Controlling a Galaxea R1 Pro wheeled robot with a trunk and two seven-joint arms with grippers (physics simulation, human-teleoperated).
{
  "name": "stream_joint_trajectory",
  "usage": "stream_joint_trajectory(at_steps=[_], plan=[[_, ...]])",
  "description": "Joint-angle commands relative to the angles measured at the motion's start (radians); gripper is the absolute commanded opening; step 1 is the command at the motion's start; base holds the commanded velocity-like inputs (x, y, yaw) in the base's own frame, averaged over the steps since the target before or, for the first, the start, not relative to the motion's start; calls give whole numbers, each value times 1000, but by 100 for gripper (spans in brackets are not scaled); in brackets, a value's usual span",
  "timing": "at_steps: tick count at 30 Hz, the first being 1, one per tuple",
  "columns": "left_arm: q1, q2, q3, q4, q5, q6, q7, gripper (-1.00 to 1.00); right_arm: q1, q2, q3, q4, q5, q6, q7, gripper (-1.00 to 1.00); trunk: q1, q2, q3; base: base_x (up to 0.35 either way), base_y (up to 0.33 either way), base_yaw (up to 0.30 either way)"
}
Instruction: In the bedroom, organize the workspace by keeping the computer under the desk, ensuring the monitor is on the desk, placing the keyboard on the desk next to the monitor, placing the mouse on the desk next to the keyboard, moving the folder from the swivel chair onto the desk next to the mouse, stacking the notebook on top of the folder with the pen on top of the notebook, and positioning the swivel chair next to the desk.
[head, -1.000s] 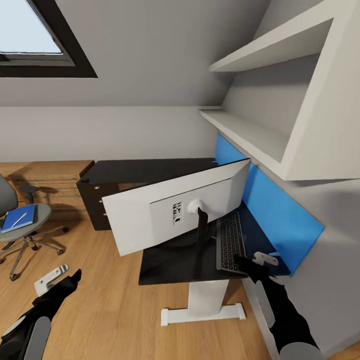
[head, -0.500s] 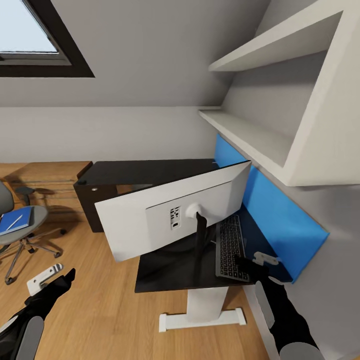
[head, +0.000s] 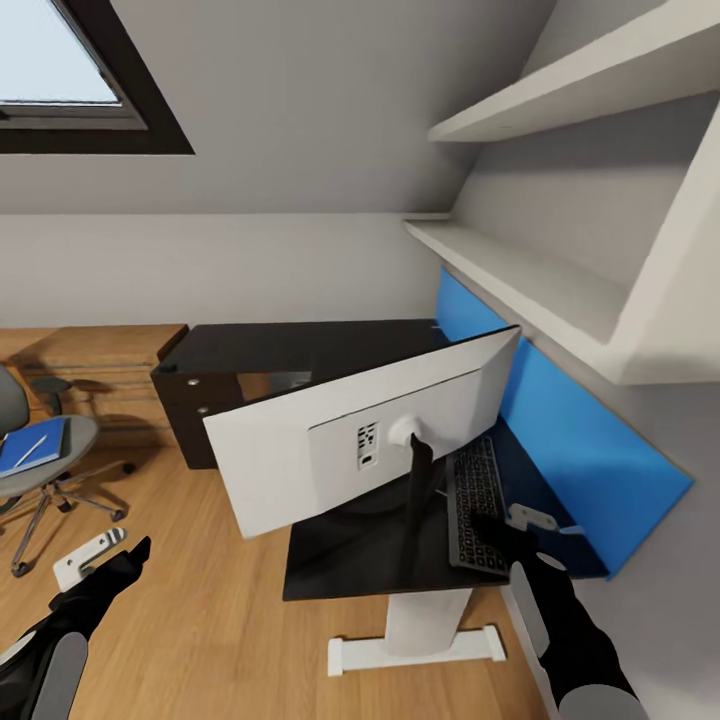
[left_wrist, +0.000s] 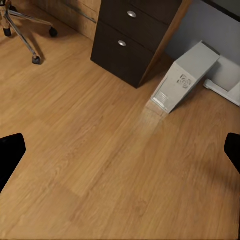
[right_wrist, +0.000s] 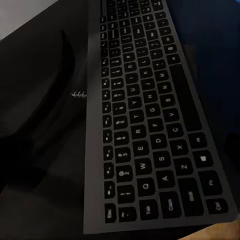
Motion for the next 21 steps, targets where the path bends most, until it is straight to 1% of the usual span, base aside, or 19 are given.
stream_joint_trajectory(at_steps=[1,4,12,18,20,21], plan=[[-1,0,0,-1,11,5,7,100,0,1,-1,-1,-11,5,-5,100,1,-2,-2,28,30,0],[-1,0,0,-1,11,5,7,100,-1,1,-1,-1,-11,5,-5,100,1,-2,-2,38,19,0],[-1,0,-2,-1,11,5,7,100,1,1,-1,1,-9,5,-6,100,1,-2,-2,223,3,0],[-1,-1,-3,-1,11,5,7,100,0,2,4,20,-3,4,-6,100,1,-2,-2,55,0,0],[-1,-2,-3,-1,11,5,7,100,1,2,11,31,4,4,-6,100,1,-2,-2,18,0,0],[-1,-2,-3,-1,11,5,7,100,1,2,22,39,13,4,-6,100,1,-2,-2,10,0,0]])
